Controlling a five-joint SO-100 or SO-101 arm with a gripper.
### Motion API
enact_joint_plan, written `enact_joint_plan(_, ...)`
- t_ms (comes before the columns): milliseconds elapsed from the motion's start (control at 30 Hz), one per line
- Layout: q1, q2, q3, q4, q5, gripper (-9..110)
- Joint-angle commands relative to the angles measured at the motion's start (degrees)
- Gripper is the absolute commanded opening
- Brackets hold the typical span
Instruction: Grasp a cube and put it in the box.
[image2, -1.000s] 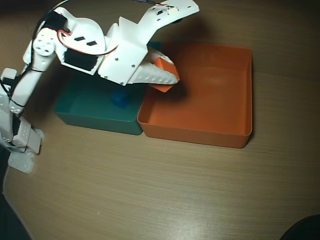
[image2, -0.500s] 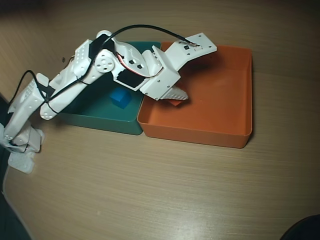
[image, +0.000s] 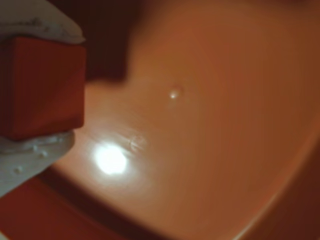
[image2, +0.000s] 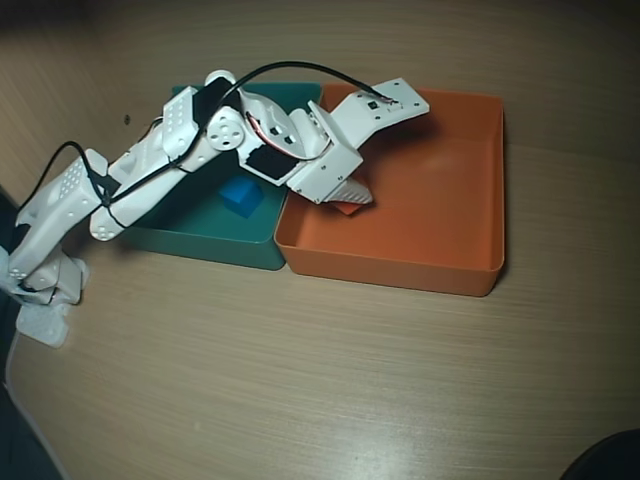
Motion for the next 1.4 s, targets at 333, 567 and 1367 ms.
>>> enact_joint_plan(333,0.35,2.29,-5.45,-0.35,0.35,36)
enact_joint_plan(567,0.35,2.64,-5.45,-0.35,0.26,38)
enact_joint_plan(1367,0.97,10.46,-5.45,-0.35,0.26,20)
